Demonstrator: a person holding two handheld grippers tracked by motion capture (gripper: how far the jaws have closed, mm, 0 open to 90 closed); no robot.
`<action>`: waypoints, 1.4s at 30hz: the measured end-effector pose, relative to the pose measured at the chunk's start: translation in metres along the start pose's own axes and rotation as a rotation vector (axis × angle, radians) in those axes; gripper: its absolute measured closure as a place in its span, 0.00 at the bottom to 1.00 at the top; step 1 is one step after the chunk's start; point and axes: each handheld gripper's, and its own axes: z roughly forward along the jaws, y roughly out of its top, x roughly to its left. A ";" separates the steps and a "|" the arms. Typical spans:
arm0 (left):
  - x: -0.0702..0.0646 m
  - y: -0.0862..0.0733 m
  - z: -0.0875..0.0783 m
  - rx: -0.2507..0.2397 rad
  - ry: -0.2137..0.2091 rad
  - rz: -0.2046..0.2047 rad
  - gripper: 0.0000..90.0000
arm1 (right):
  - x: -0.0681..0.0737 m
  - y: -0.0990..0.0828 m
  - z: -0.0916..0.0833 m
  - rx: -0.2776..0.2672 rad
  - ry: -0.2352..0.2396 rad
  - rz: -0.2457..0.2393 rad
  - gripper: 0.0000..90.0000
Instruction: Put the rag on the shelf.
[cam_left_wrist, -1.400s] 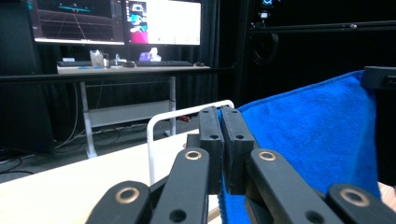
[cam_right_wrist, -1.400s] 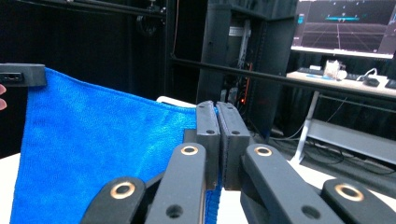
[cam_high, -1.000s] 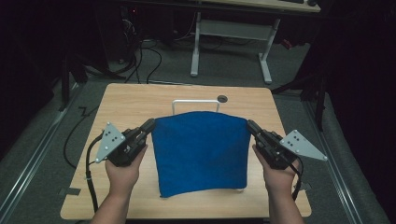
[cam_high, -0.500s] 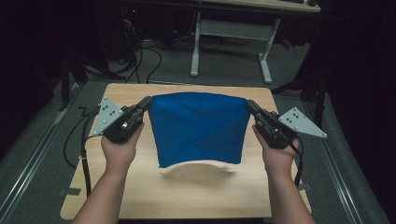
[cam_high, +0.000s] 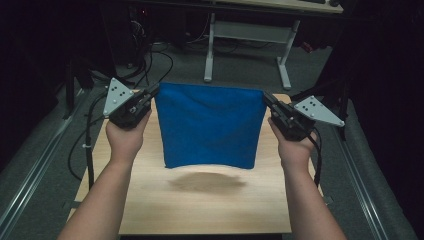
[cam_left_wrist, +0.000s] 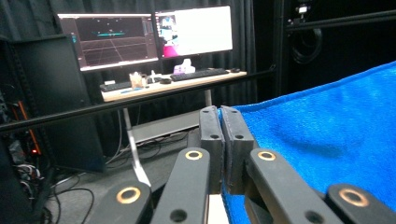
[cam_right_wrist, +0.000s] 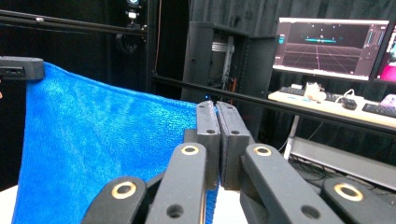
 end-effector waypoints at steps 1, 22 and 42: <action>0.002 0.001 0.003 0.006 0.004 0.003 0.99 | -0.001 0.000 0.002 0.001 -0.002 -0.003 0.99; 0.034 0.006 0.068 0.109 0.091 0.049 0.99 | -0.034 0.000 0.066 0.062 -0.073 0.009 1.00; 0.040 -0.089 0.107 0.368 0.076 -0.041 0.99 | -0.051 -0.078 0.121 0.323 -0.087 0.039 1.00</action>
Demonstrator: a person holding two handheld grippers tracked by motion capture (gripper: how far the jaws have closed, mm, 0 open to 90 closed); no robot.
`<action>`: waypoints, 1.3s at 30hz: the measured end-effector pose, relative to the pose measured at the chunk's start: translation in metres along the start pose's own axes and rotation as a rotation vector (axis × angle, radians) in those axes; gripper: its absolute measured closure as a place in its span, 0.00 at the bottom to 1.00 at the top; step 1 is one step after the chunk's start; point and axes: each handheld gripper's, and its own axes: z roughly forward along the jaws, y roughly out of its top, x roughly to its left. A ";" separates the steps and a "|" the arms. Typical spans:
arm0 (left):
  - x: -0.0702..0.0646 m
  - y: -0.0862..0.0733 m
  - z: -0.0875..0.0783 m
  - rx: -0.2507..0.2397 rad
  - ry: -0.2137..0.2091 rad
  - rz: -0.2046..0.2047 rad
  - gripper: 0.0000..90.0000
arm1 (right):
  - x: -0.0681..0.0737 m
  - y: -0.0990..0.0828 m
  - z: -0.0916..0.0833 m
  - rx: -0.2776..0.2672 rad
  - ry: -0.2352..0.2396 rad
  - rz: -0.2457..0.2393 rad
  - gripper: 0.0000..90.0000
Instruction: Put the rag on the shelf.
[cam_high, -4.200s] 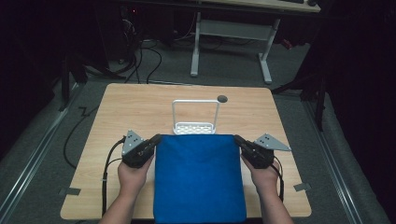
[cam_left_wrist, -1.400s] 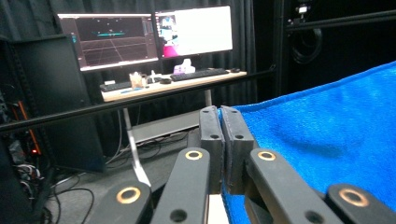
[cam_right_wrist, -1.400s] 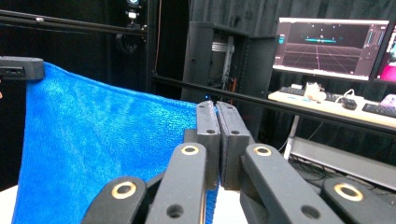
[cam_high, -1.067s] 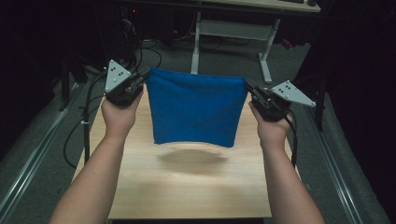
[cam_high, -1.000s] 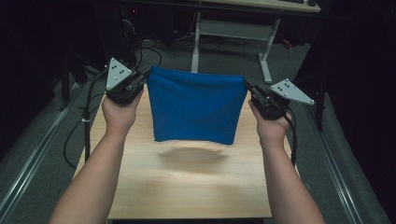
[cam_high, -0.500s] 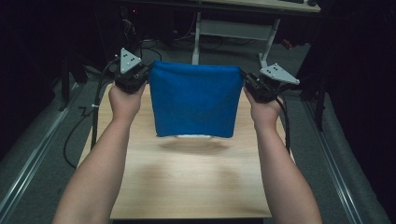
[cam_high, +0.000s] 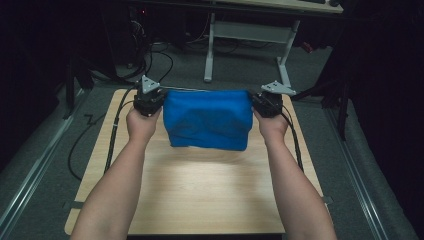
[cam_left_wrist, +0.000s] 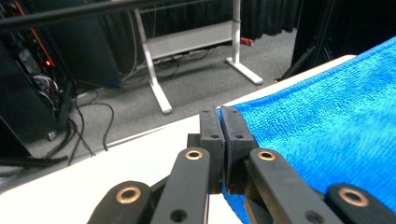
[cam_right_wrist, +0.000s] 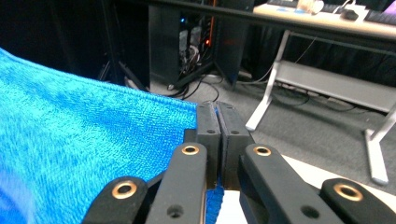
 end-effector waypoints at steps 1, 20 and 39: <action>0.000 -0.005 0.001 0.004 -0.006 -0.008 0.99 | 0.000 0.000 0.000 0.000 0.000 0.000 1.00; -0.018 -0.061 0.015 0.109 -0.088 -0.033 0.99 | 0.008 -0.057 0.013 0.108 0.032 0.036 0.99; -0.026 -0.095 0.025 0.177 -0.128 -0.044 0.99 | 0.007 -0.091 0.015 0.154 0.041 0.065 0.99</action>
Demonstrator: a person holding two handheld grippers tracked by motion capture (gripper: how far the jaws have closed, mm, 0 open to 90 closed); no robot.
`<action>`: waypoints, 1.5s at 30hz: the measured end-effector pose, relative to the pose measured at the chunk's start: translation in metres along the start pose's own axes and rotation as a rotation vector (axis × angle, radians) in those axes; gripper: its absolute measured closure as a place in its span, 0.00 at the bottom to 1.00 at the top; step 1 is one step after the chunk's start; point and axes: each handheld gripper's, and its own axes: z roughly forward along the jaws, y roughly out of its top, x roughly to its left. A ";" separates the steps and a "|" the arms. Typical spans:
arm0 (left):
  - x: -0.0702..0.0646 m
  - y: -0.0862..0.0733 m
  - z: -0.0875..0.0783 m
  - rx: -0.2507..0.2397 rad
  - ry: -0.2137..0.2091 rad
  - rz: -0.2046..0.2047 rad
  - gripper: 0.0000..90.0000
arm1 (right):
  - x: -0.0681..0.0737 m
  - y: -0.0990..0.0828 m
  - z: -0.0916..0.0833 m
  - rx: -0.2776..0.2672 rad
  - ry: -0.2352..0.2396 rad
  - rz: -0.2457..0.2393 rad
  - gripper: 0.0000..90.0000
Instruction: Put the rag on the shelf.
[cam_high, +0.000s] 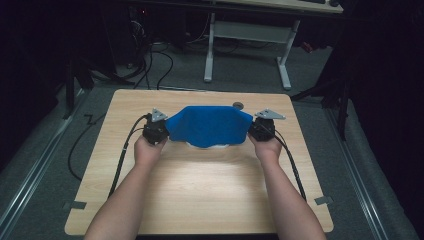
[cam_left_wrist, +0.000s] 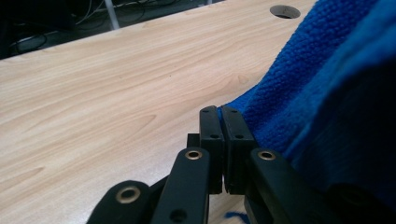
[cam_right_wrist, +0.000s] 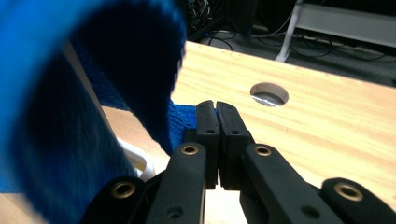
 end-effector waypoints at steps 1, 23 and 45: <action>-0.001 -0.001 0.001 0.003 -0.002 0.001 0.99 | 0.000 -0.002 0.000 0.005 -0.002 0.001 0.99; 0.003 -0.011 -0.001 0.025 -0.007 -0.024 0.86 | -0.002 -0.018 0.000 0.038 -0.008 0.025 0.87; 0.031 -0.018 -0.037 -0.002 0.037 -0.115 0.67 | -0.013 -0.007 -0.031 0.020 -0.043 0.022 0.73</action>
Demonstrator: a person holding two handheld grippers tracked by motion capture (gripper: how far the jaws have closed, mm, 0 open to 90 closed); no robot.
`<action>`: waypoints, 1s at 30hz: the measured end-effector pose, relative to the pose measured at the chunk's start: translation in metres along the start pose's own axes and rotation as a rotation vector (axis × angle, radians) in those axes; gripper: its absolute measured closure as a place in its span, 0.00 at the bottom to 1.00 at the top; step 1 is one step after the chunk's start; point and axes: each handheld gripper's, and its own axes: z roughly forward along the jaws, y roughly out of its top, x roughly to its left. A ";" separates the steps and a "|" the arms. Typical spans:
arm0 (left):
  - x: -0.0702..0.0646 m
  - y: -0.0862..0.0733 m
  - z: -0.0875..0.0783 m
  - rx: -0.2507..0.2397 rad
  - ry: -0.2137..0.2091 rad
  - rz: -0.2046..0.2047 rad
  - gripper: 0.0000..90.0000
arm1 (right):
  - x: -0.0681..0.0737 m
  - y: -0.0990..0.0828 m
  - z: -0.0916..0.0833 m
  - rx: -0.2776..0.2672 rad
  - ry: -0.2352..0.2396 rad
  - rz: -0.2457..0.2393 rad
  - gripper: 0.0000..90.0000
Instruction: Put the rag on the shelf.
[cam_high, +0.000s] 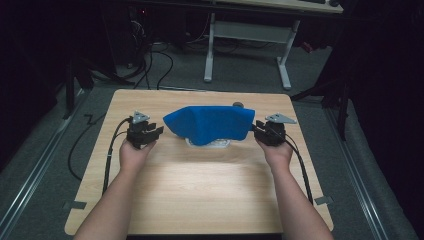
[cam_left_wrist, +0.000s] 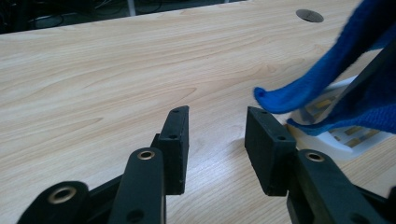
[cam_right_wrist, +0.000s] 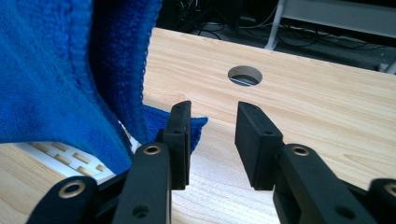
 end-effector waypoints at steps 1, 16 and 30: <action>0.002 -0.001 -0.001 -0.006 0.001 0.002 0.67 | -0.001 0.000 0.000 -0.004 0.000 -0.001 0.72; 0.002 -0.014 -0.008 0.001 0.011 0.000 0.65 | -0.016 -0.016 -0.007 0.025 -0.047 -0.014 0.71; -0.039 -0.064 -0.074 -0.029 0.018 0.022 0.59 | 0.012 -0.048 -0.068 -0.018 -0.019 -0.062 0.58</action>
